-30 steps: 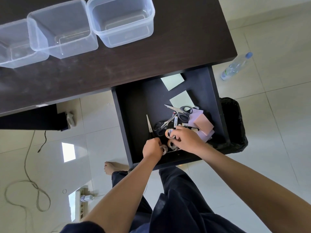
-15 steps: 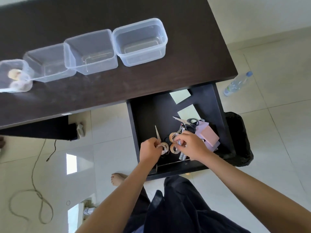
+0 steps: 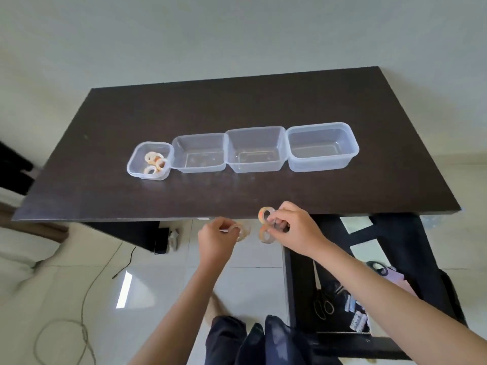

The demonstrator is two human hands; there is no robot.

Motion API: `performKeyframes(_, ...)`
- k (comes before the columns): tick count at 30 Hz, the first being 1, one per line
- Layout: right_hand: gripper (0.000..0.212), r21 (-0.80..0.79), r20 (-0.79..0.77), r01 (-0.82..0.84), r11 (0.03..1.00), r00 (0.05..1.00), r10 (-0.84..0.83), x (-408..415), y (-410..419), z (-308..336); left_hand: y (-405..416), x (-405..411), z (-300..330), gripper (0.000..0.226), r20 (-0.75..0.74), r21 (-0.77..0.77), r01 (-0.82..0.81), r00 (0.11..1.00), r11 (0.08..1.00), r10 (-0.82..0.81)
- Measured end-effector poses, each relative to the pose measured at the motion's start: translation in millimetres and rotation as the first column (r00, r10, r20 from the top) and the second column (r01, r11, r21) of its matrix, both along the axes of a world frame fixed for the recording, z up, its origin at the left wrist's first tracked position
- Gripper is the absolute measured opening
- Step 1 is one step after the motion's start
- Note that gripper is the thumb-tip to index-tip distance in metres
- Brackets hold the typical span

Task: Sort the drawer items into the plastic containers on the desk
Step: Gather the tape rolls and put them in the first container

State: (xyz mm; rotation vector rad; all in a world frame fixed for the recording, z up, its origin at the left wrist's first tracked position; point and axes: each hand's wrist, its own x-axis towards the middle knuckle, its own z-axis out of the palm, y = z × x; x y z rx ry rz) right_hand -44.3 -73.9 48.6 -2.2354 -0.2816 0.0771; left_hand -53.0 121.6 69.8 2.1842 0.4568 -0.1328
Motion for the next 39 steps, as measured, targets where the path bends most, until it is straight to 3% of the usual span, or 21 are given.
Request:
performKeyframes(10, 0.017, -0.019, 0.101, -0.066, 0.998, 0.993, 0.068, 140.3, 199.6, 45.0, 191.8, 138.8, 52.9, 0.008, 0.189, 0.016, -0.162, 0.969, 0.987, 0.156)
performKeyframes(17, 0.020, -0.132, 0.020, -0.016, 0.991, 1.000, 0.019, 214.6, 286.9, 41.3, 260.6, 220.4, 41.8, 0.011, 0.074, 0.138, -0.039, 0.997, 0.990, 0.029)
performKeyframes(25, 0.024, -0.359, -0.089, -0.056, 0.932, 0.996, 0.025, 251.2, 319.6, 28.1, 276.6, 253.9, 20.7, 0.025, -0.098, 0.220, 0.211, 0.976, 0.952, -0.194)
performKeyframes(31, 0.025, -0.409, -0.133, -0.101, 0.907, 0.990, 0.051, 258.1, 322.7, 26.4, 286.9, 251.9, 15.6, 0.012, -0.128, 0.211, 0.326, 0.944, 0.921, -0.305)
performKeyframes(35, 0.032, -0.318, -0.127, -0.051, 0.947, 0.992, 0.010, 255.0, 312.3, 31.0, 286.7, 241.5, 15.2, 0.041, -0.056, 0.138, 0.296, 0.955, 0.945, -0.291)
performKeyframes(39, 0.030, -0.252, -0.096, -0.009, 0.968, 0.995, -0.016, 238.2, 284.7, 39.2, 265.0, 223.9, 21.1, 0.034, 0.100, 0.124, 0.250, 0.960, 0.960, -0.263)
